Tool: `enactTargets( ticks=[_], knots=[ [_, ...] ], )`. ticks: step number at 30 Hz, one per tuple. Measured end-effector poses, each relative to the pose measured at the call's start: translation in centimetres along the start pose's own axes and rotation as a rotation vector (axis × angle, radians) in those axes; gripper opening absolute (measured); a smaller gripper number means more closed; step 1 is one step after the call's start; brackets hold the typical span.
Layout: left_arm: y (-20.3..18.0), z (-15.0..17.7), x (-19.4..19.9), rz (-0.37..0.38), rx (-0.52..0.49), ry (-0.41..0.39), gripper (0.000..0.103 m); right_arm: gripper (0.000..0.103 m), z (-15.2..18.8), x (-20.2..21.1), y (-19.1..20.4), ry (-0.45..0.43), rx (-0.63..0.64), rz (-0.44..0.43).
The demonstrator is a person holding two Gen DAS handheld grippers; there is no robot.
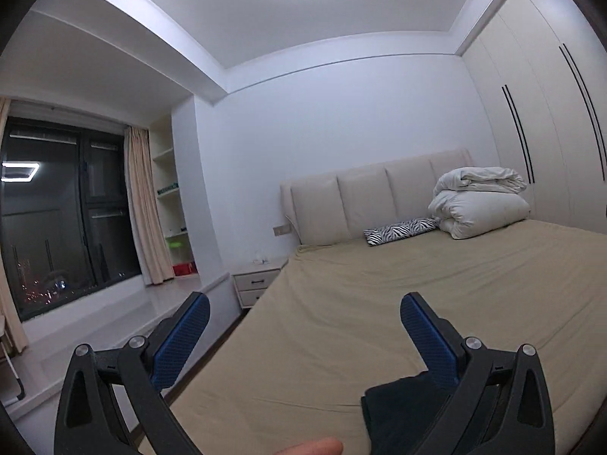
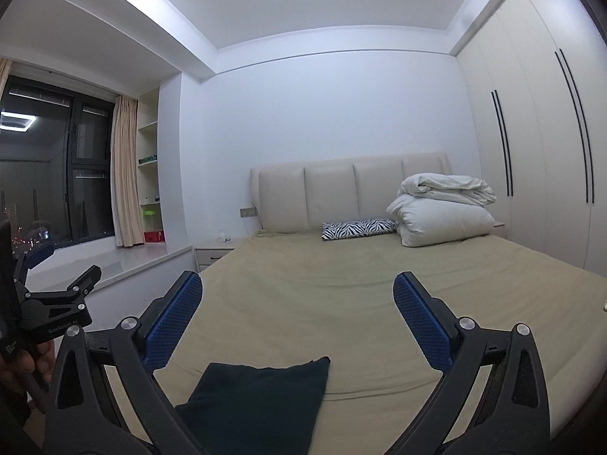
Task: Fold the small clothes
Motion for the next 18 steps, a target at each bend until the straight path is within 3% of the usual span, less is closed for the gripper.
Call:
enactTargets(
  ticks=[5,9,14,18],
  knots=[
    [-0.4,1.4,-1.5,0.007,0.019,0.100,0.103,0.103,0.8,-0.4,0.4,0.026,-0.004,-0.004],
    [-1.6,5.1,-5.4,0.077,0.063,0.316,0.103,0.103,2.2,-2.0,0.7,0.086,-0.017,0.008],
    [-3.5,11.6,-9.3,0.133,0.071,0.586,0.103,0.103,6.6,-7.5,0.2,0.398,-0.075,0.074],
    [-4.4,14.7,-10.5,0.150,0.084,0.680,0.103,0.103,11.6,-11.7,-0.3,0.666,-0.163,0.104]
  ],
)
Point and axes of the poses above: each gripper's, at about its wrist camera, not at the fingertips, and x roughly against the way its jaws point, y to its left, z to its underside, the point moved 3 cm from there along -x, roughly the way its jaws point, and after that the axes turned 7 degrees about y, right-handed, at the moved point
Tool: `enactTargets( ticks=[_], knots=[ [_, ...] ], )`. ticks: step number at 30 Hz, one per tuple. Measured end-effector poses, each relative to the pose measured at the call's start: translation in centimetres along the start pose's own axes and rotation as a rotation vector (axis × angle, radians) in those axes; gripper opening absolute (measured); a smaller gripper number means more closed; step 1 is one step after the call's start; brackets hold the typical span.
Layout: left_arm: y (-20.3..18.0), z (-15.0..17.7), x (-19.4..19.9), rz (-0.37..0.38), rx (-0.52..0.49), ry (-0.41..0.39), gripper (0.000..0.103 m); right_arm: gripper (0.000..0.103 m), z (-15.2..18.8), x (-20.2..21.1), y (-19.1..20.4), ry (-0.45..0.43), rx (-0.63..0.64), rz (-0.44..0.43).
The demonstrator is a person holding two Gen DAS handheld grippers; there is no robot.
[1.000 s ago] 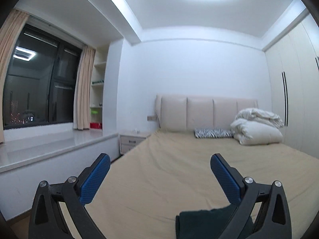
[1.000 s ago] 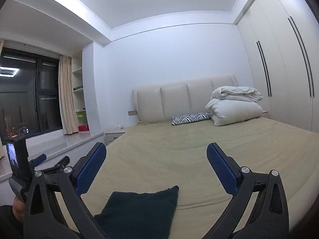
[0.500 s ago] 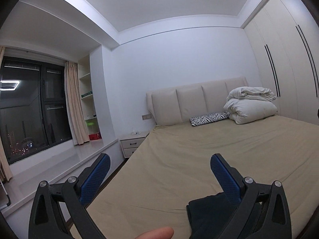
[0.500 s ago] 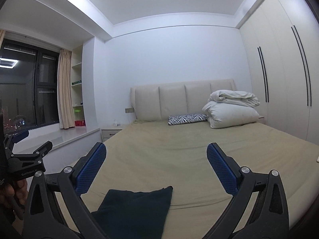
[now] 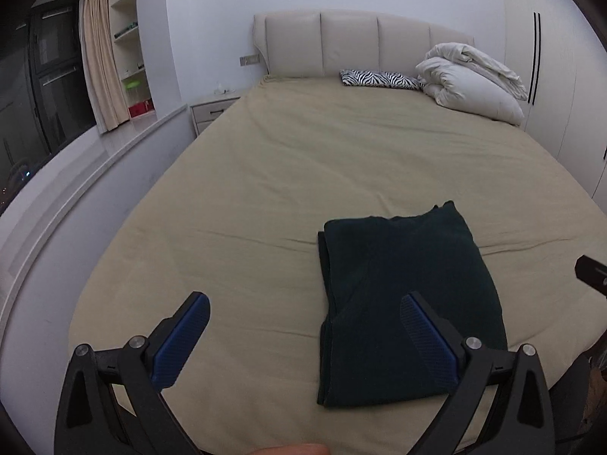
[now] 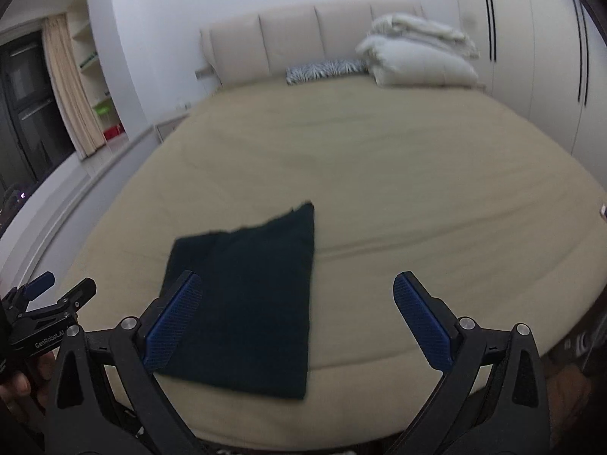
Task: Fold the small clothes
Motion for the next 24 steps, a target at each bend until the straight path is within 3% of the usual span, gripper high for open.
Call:
enactTargets(
  ticks=[4,10,24],
  knots=[
    [0.0,0.4,-1.4,-0.023,-0.001,0.031,0.103,0.103,1.9,-4.4,0.0,0.144,-0.055,0.037],
    [0.9,0.3,-1.4,-0.029,0.012,0.057,0.103,0.103,2.7,-5.1,1.5,0.132,0.037,0.143],
    [0.5,1.0,-1.7,-0.031,-0.003,0.076,0.103,0.103,3.0,-4.8,2.5,0.150,0.054,0.154]
  ],
)
Point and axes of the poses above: each gripper's, at about its wrist camera, not at the fingertips, and x roughly against the way its jaws point, y to its left, z to its underside, the point moved 3 cm from there along -x, roughly the way its jaws point, and after that the axes turned 7 degrees about y, right-handed, at the moved point
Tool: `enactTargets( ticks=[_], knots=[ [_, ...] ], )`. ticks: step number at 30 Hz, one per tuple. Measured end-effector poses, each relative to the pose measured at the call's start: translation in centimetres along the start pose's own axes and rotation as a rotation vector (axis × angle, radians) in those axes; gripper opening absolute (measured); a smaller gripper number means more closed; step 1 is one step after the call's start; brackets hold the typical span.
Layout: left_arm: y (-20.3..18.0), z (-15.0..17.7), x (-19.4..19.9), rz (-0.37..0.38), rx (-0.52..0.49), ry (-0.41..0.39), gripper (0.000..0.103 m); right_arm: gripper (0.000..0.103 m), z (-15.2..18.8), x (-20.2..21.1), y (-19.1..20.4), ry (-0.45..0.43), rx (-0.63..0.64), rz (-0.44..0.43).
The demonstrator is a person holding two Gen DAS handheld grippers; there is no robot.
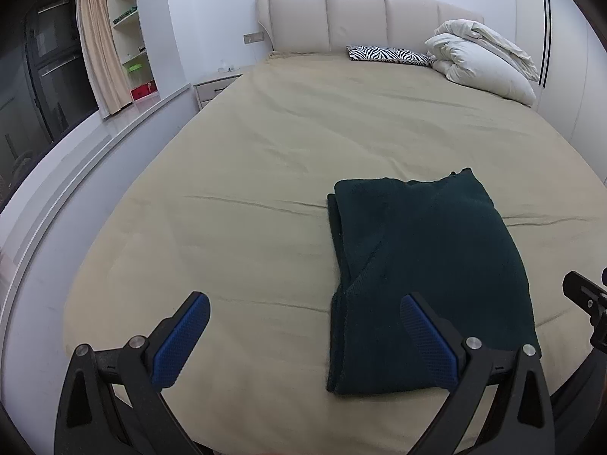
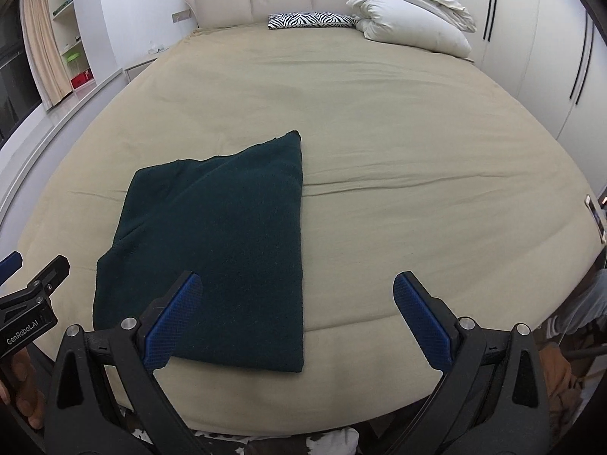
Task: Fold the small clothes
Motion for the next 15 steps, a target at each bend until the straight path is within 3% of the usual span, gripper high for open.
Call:
enactTargets(
  ticks=[15],
  knots=[
    [-0.29,0.53,0.05,0.004,-0.012,0.004,0.103,0.103,0.27,-0.26,0.93,0.008,0.009,-0.004]
  ],
)
Point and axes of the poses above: each gripper's, at about its wrist camera, not at the fingertips, and x roughly against the way its jaws point, y to its left, z to its underside, the point moved 3 cm from there along -x, roughly the way its jaws point, and after that the axes turned 7 degrees about y, right-handed, at the moved point
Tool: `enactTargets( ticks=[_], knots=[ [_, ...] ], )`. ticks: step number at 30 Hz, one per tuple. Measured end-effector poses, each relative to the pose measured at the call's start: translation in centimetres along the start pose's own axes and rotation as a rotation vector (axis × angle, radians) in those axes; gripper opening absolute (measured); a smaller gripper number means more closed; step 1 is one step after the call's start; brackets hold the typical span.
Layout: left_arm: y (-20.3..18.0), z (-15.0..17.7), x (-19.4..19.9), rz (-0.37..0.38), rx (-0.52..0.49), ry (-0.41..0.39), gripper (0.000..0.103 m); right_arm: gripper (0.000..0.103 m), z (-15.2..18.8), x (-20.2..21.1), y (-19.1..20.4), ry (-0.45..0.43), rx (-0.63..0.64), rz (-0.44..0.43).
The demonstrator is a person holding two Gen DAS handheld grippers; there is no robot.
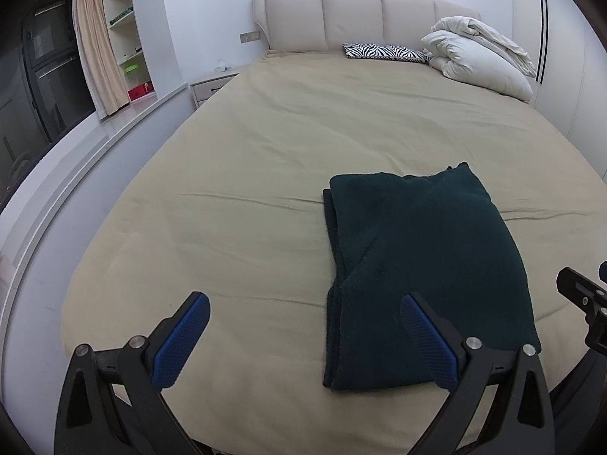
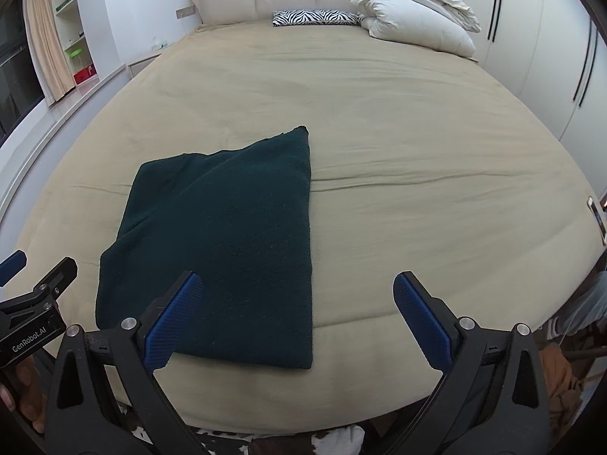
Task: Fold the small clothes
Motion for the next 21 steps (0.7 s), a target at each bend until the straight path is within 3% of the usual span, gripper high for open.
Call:
enactTargets(
  ticks=[21],
  knots=[
    [0.00,0.15,0.07,0.001,-0.012,0.003,0.103,0.103,0.16,-0.16,0.32,0.001,0.002,0.006]
  ],
)
Point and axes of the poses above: each gripper's, at about its wrist camera, not at the fingertips, and x roughly against the way its jaws point, y to its left, z to its underside, the point moved 3 cm from there along -x, roughly the way its jaws point, and after that the axes turned 7 degrees about y, right-handed, at the moved point
